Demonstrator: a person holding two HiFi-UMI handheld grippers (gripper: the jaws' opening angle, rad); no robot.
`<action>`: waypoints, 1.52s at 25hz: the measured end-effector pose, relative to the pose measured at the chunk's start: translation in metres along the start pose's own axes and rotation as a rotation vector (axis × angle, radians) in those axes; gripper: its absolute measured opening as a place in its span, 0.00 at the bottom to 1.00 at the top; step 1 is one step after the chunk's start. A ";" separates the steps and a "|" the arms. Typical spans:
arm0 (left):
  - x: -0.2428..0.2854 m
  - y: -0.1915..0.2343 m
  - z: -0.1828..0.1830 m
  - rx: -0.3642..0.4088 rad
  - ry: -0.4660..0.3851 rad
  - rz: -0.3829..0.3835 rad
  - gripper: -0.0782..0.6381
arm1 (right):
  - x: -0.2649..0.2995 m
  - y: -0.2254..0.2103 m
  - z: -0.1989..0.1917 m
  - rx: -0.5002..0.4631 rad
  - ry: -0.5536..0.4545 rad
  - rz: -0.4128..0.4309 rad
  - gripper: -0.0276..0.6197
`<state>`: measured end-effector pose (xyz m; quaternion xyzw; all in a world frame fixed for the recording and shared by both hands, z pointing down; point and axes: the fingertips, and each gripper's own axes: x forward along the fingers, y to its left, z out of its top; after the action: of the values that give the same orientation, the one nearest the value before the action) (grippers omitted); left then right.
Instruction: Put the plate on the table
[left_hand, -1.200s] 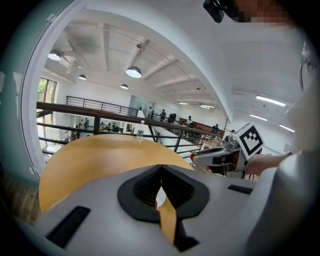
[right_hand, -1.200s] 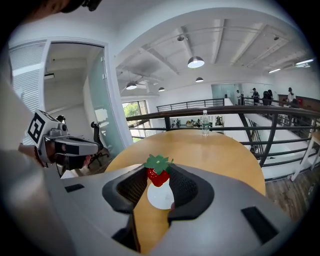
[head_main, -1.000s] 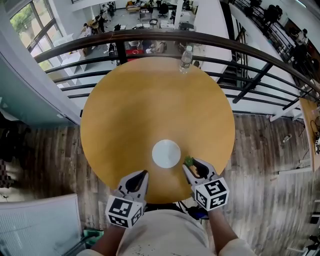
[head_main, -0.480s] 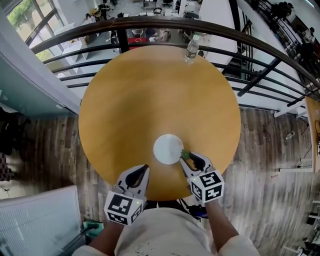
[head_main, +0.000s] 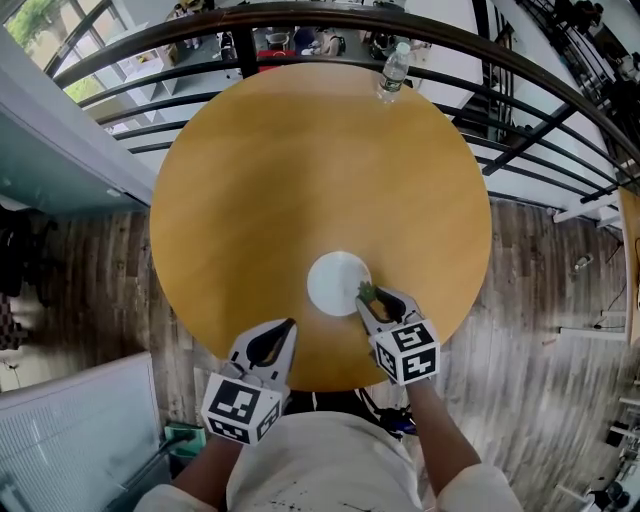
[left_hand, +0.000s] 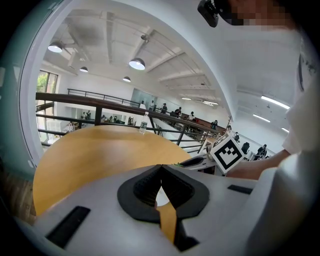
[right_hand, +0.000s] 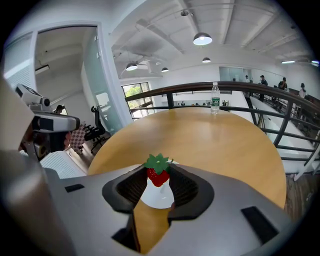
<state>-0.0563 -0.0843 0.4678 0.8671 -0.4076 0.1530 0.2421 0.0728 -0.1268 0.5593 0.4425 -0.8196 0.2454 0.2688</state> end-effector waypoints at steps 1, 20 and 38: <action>0.001 0.001 -0.001 -0.001 0.004 0.000 0.14 | 0.003 -0.001 -0.002 -0.006 0.008 0.000 0.28; 0.015 0.016 -0.025 -0.038 0.053 0.013 0.14 | 0.071 -0.008 -0.036 -0.087 0.155 0.008 0.28; 0.017 0.034 -0.038 -0.069 0.084 0.030 0.14 | 0.107 -0.008 -0.058 -0.113 0.265 -0.003 0.28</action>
<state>-0.0745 -0.0934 0.5173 0.8448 -0.4151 0.1785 0.2866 0.0434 -0.1566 0.6737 0.3919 -0.7887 0.2546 0.3994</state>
